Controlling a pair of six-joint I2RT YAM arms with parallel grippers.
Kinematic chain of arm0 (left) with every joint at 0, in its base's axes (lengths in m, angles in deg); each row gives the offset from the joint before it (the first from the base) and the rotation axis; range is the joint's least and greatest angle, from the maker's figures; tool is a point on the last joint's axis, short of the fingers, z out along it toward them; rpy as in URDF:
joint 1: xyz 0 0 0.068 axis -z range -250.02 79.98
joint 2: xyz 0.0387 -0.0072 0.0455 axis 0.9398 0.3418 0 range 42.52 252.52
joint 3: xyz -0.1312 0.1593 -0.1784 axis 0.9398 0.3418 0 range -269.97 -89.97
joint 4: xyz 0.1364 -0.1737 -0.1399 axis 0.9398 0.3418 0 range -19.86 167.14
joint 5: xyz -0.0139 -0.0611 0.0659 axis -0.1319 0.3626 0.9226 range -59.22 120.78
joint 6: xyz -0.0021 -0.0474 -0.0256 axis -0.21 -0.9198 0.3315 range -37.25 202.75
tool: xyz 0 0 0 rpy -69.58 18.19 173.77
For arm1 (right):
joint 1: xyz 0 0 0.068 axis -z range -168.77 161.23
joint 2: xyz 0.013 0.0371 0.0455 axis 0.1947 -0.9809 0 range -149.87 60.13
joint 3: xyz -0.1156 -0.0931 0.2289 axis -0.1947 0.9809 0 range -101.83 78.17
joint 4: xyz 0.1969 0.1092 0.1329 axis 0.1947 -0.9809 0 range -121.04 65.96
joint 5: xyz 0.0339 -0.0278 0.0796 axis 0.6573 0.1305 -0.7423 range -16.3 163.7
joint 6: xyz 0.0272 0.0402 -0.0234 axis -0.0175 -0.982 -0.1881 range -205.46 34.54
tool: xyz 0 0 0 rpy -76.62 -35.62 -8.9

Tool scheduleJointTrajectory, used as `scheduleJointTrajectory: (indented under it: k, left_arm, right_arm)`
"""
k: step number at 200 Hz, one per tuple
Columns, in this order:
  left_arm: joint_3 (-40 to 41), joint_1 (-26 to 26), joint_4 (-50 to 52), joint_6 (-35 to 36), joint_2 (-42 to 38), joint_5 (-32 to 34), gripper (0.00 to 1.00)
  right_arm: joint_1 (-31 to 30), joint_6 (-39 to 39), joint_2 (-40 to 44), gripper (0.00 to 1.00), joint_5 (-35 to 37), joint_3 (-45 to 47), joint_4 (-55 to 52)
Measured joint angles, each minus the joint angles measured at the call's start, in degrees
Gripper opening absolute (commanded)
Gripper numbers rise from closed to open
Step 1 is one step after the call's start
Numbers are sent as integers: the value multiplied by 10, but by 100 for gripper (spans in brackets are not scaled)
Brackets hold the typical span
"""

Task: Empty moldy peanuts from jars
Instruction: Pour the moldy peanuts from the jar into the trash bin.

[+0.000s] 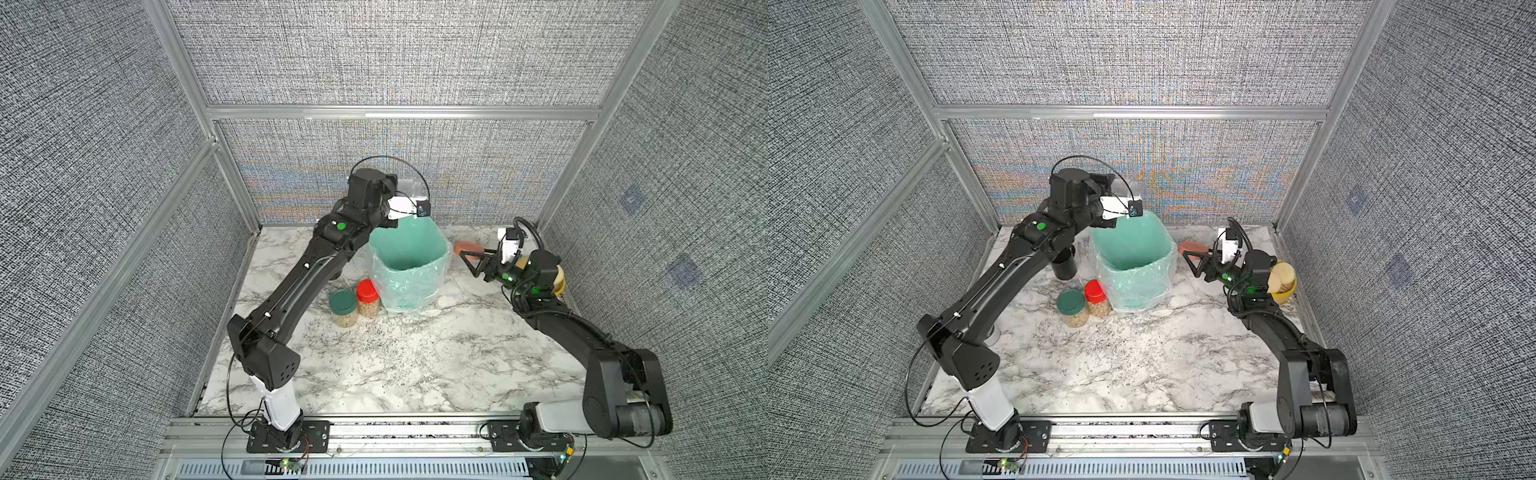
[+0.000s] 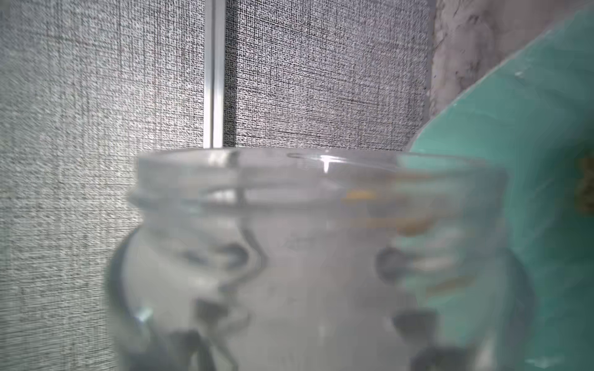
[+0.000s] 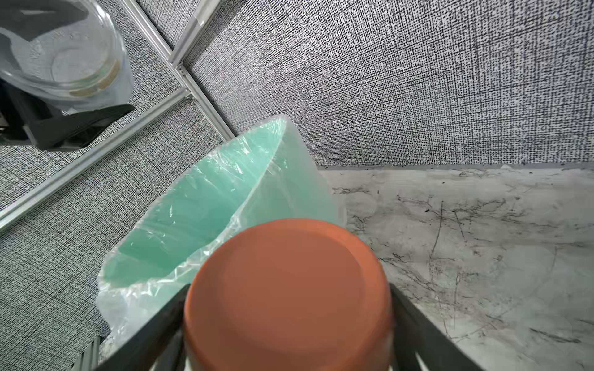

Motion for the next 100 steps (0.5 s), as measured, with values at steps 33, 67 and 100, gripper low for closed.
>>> scheduleJointTrajectory:
  k: [33, 67, 100]
  left_arm:
    - [35, -26, 68, -82, -25, -77, 0]
    - [43, -20, 85, -43, -5, -66, 0]
    - [82, 8, 11, 159, 39, 53, 0]
  right_arm:
    - [-1, 0, 4, 63, -8, 0, 0]
    - [-1, 0, 5, 63, -10, -1, -1]
    - [-6, 0, 2, 63, -10, -9, -2]
